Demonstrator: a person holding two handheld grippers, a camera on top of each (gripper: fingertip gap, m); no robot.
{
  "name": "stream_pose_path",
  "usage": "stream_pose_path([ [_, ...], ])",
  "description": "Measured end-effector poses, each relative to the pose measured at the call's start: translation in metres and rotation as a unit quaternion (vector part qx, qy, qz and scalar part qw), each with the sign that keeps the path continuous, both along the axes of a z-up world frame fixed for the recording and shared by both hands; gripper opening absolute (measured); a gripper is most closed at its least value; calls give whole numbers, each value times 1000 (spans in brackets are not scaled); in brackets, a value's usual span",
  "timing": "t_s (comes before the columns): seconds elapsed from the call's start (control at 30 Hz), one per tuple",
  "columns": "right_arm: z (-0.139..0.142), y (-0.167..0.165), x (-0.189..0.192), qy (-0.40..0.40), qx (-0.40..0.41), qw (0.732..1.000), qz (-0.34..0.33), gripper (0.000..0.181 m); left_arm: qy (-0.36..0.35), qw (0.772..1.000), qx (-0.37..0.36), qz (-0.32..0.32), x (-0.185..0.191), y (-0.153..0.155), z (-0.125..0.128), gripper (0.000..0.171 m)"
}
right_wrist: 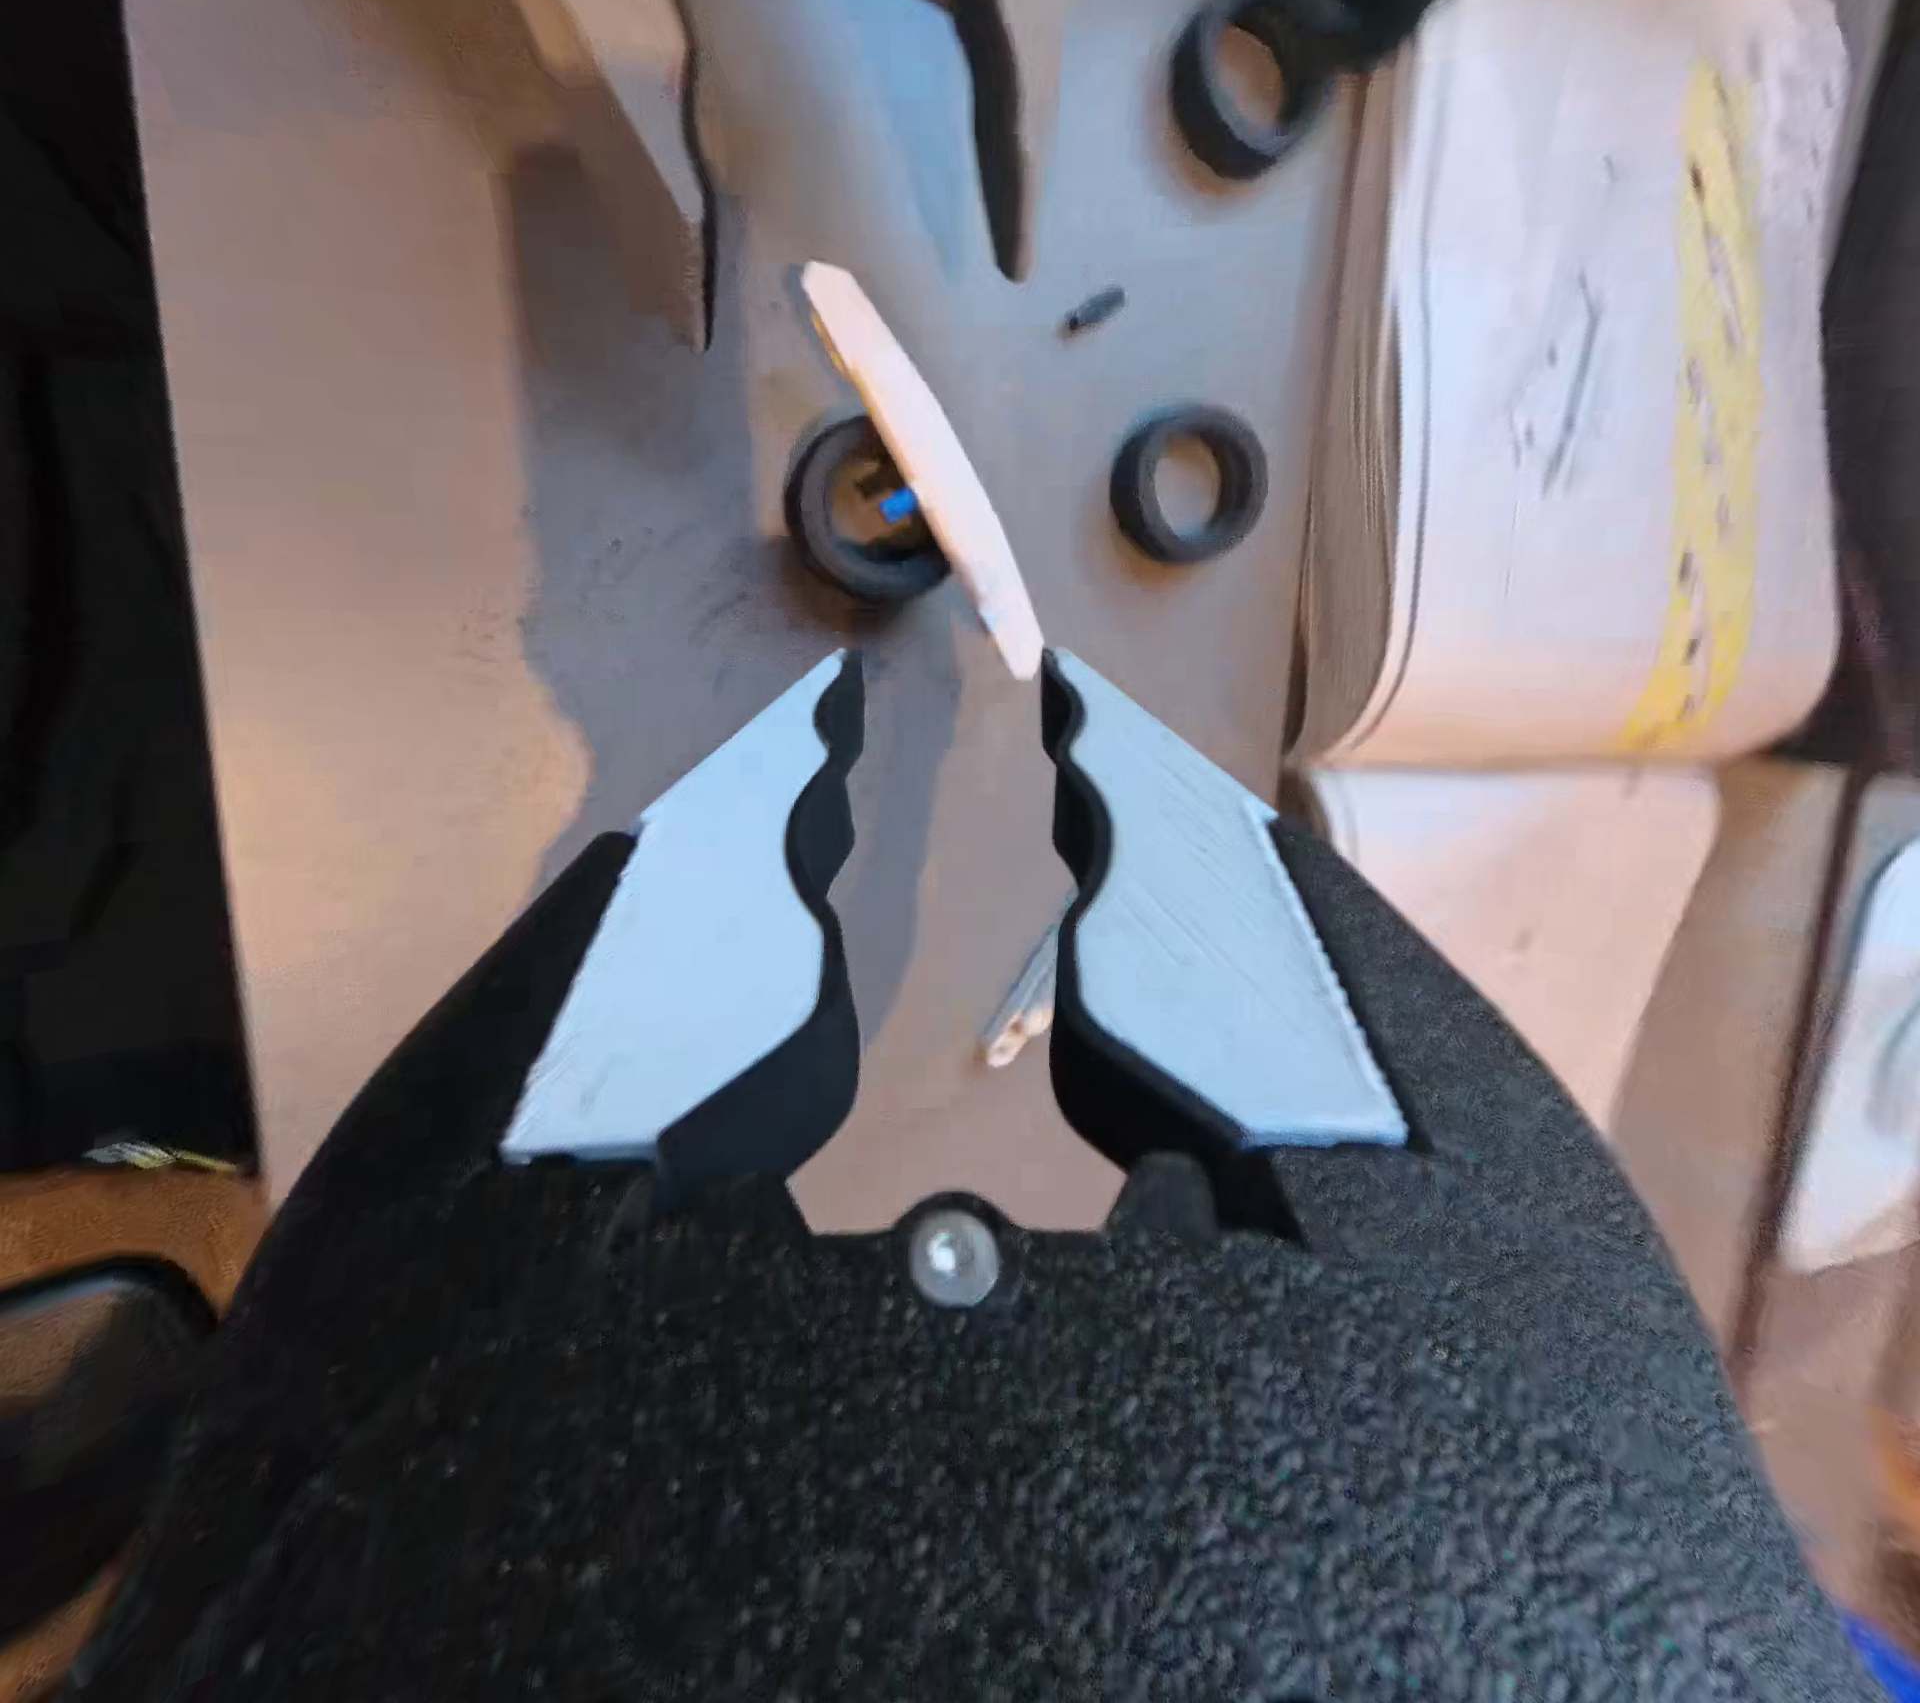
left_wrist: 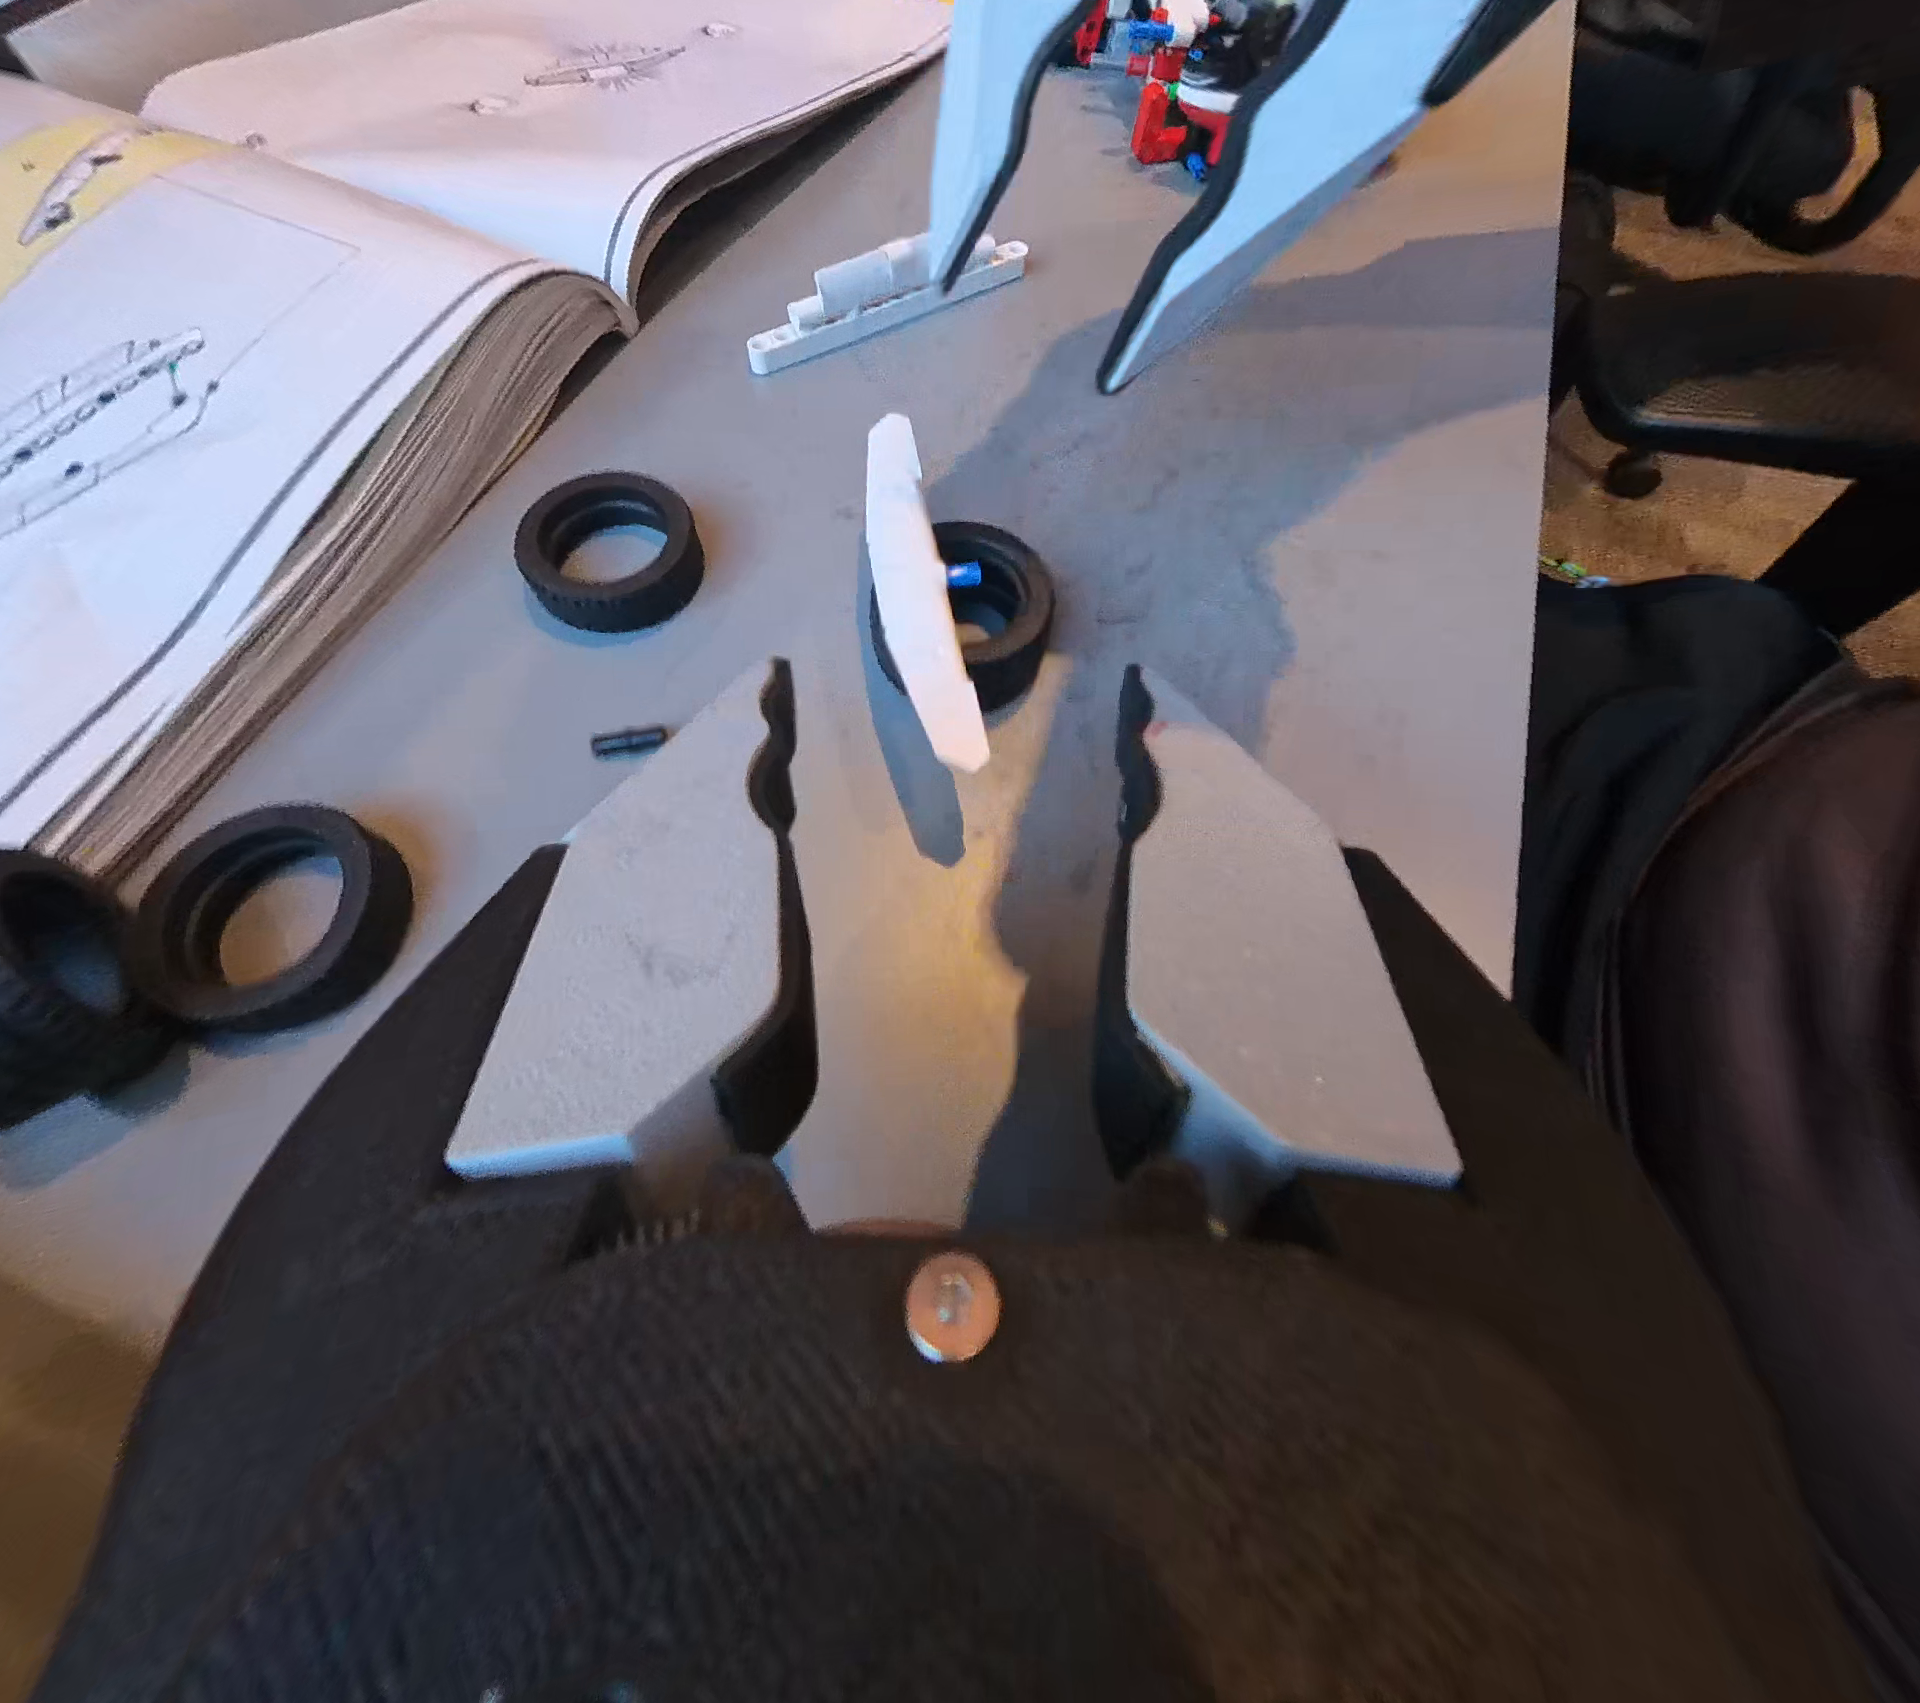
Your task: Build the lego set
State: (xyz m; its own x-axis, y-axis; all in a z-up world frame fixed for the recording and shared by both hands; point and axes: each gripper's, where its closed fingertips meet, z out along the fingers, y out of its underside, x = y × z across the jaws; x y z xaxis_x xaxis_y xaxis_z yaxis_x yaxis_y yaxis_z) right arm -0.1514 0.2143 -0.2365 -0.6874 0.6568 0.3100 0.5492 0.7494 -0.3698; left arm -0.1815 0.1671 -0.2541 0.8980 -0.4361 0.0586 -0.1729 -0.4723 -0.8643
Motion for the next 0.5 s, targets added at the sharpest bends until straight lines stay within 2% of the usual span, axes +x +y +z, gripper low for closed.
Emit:
stream_pose_path([
  [0.07, 0, 13, 19, 20, -48, 996, -72, 34, 15, 1000, -20, -13, 7, 10, -2, 61],
  [0.13, -9, 30, 42, 26, -63, 988, -142, 33, 35, 996, -68, -39, 14, 16, -13, 66],
  [0.23, -28, 44, 80, 14, -78, 975, -208, 33, 77, 986, -135, -60, 12, 24, -32, 72],
  [0.33, -45, 41, 99, 8, -104, 969, -226, 32, 84, 979, -172, -74, 16, 25, -42, 73],
  [0.5, -56, 38, 98, 25, -123, 964, -236, 32, 92, 978, -173, -64, 21, 27, -42, 44],
])
